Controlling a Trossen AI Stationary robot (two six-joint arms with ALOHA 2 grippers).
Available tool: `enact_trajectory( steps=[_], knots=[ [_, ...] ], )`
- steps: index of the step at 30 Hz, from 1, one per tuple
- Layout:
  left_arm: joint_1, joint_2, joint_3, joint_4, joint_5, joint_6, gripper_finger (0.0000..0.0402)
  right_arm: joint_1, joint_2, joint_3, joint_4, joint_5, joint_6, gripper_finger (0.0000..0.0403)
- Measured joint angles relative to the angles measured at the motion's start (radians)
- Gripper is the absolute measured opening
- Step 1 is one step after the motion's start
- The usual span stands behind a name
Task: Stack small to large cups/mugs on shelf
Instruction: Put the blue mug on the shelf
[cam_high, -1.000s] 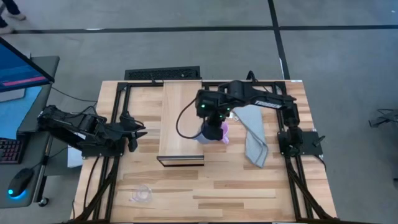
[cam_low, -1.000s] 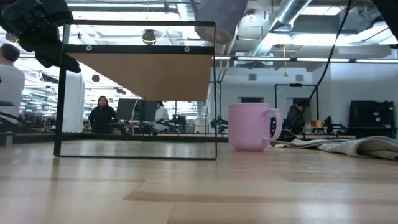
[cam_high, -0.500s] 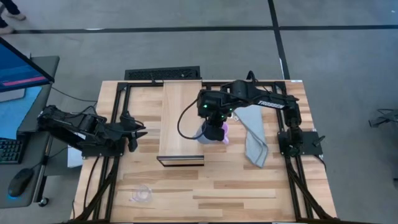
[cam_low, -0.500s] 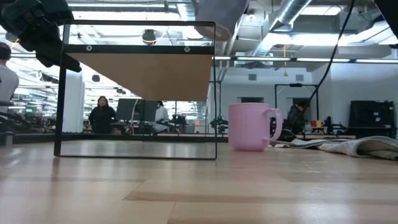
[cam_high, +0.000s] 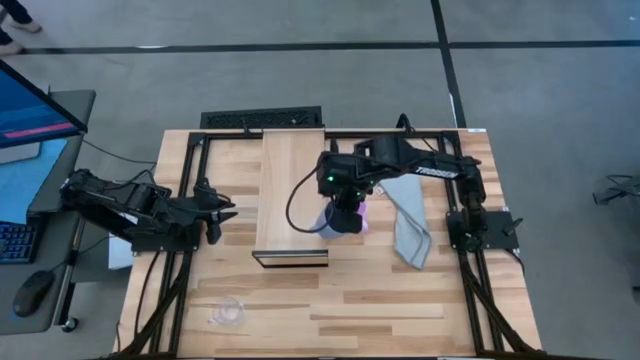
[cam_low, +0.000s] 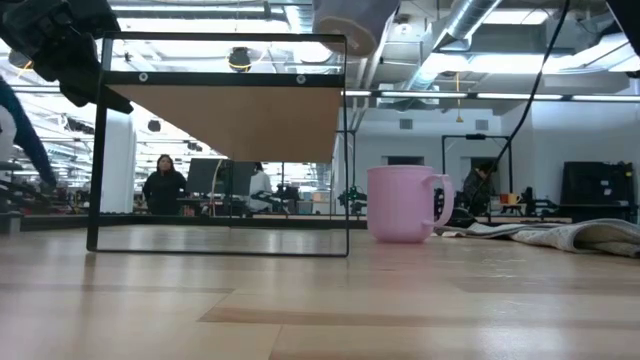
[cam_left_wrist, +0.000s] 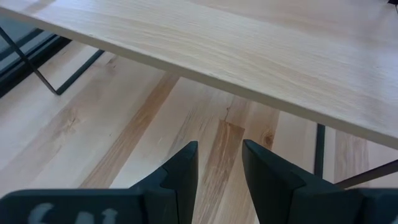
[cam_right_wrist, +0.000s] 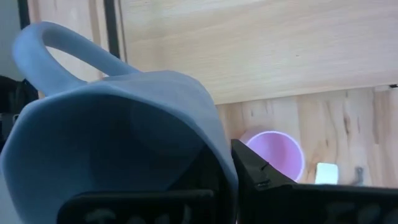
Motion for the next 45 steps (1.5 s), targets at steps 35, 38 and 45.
enact_trajectory(
  steps=[35, 38, 45],
  knots=[
    [0.000, 0.002, 0.000, 0.335, 0.052, 0.183, 0.0116, 0.263, 0.118, -0.008, 0.039, -0.083, 0.097, 0.0028],
    [0.000, 0.002, 0.000, 0.334, 0.052, 0.189, 0.0116, 0.287, 0.140, -0.005, 0.042, -0.086, 0.123, 0.0028],
    [0.000, 0.001, 0.000, 0.334, 0.055, 0.228, 0.0116, 0.328, 0.206, -0.007, 0.209, -0.129, 0.191, 0.0028]
  ],
)
